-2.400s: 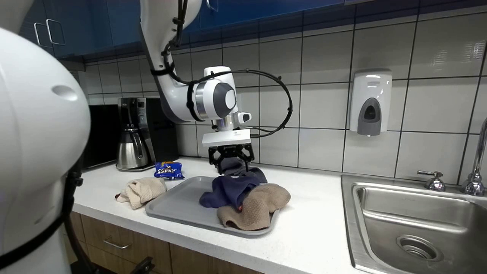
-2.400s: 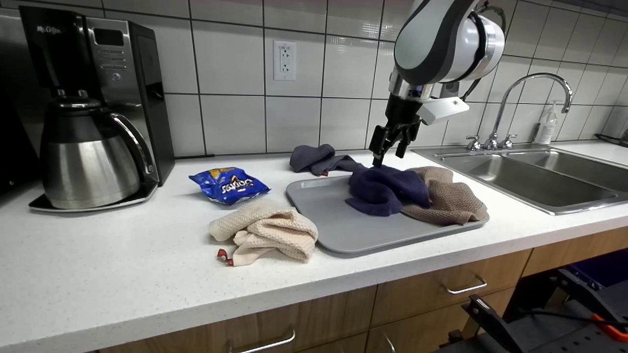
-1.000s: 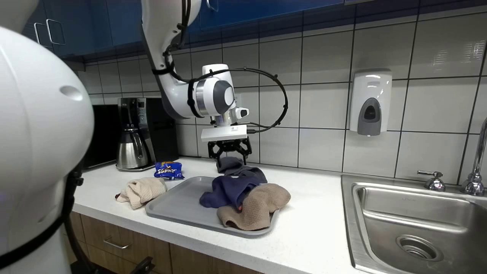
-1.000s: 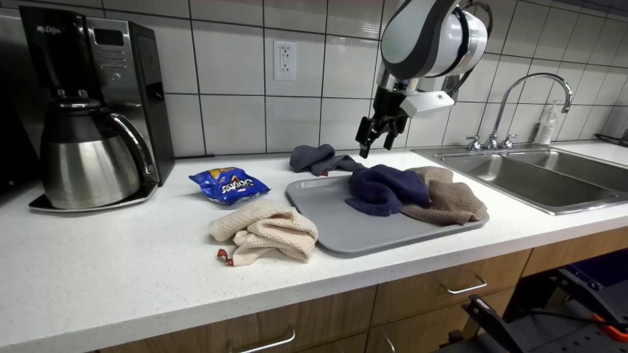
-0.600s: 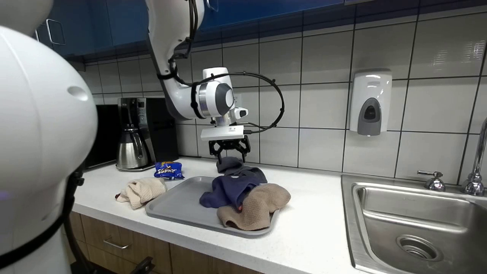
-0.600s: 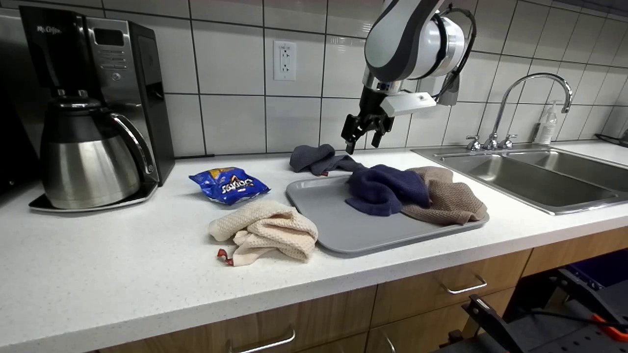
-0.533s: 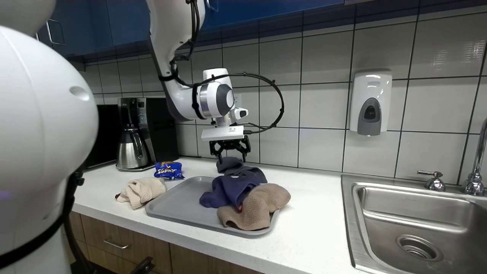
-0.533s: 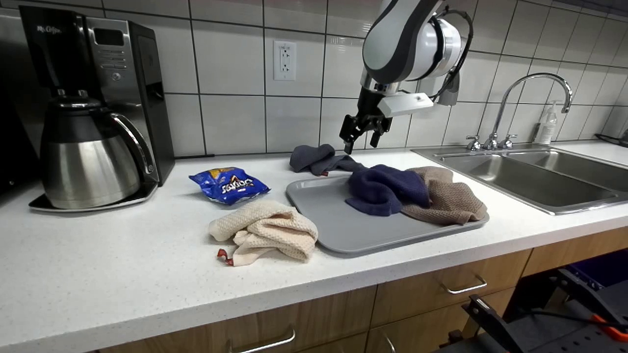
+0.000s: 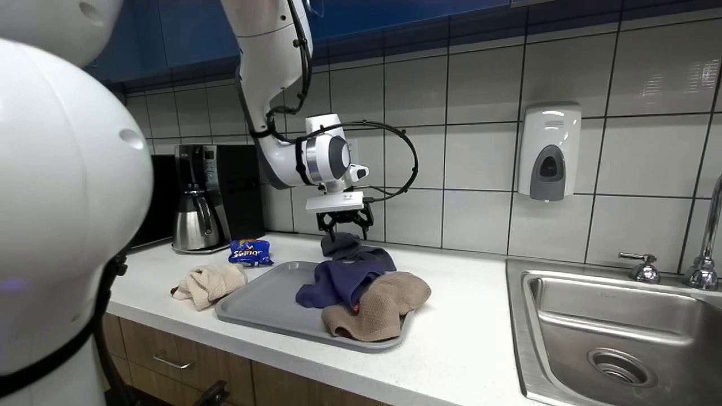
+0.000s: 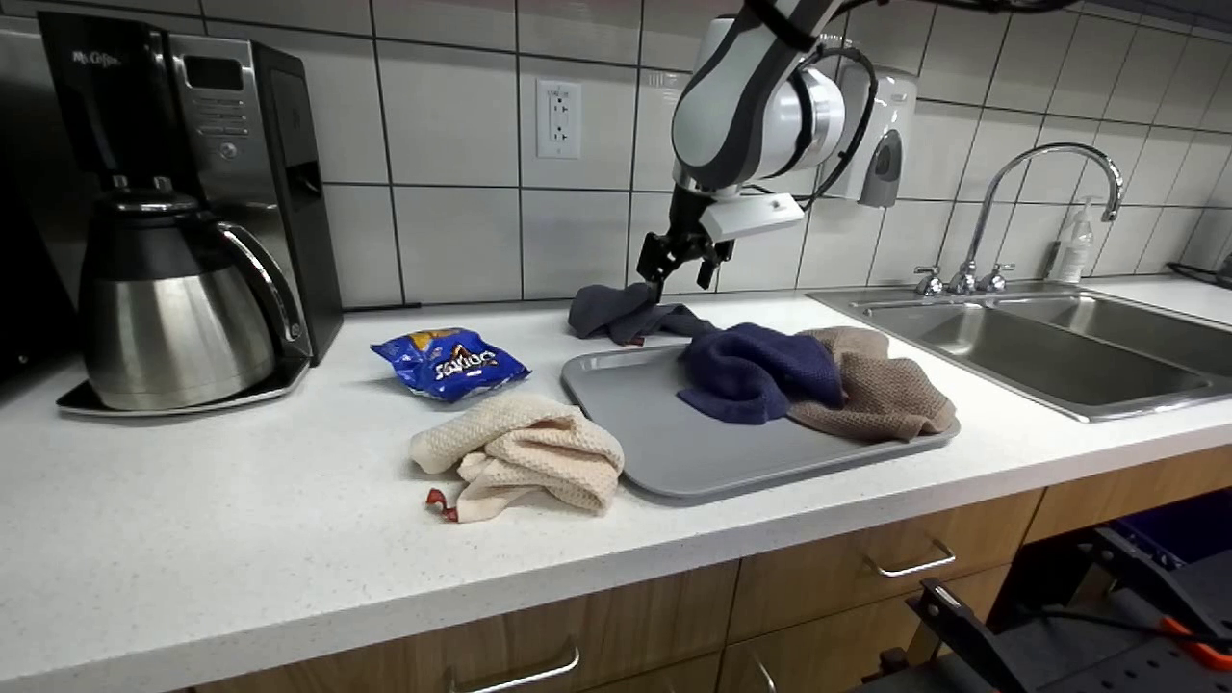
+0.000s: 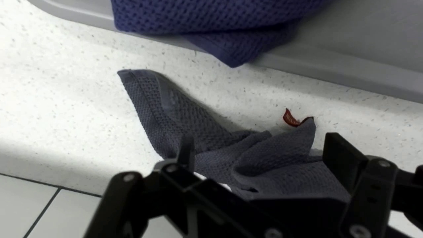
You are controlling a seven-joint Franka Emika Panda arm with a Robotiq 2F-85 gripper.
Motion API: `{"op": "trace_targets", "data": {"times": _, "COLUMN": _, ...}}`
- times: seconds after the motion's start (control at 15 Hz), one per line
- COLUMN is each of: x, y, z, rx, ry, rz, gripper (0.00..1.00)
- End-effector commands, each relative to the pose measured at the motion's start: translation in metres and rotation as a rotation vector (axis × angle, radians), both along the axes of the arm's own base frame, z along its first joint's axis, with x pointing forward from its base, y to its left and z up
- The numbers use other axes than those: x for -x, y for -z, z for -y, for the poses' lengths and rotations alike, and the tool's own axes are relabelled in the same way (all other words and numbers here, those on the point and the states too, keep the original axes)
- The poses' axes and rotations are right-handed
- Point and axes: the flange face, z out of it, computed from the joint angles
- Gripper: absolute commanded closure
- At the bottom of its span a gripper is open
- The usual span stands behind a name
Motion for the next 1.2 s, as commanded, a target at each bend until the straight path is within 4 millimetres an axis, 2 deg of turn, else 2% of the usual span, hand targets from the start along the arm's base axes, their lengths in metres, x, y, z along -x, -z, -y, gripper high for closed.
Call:
{"op": "trace_targets", "data": {"times": 0.0, "x": -0.026, "y": 0.004, "z": -0.005, "rx": 0.016, "ry": -0.003, "rz": -0.001, "gripper": 0.00}}
{"op": "trace_targets", "data": {"times": 0.47, "x": -0.055, "y": 0.012, "z": -0.010, "rx": -0.010, "ry": -0.044, "rz": -0.014, "gripper": 0.00}}
{"op": "trace_targets", "data": {"times": 1.13, "x": -0.082, "y": 0.024, "z": -0.031, "rx": -0.018, "ry": -0.138, "rz": -0.059, "gripper": 0.00}}
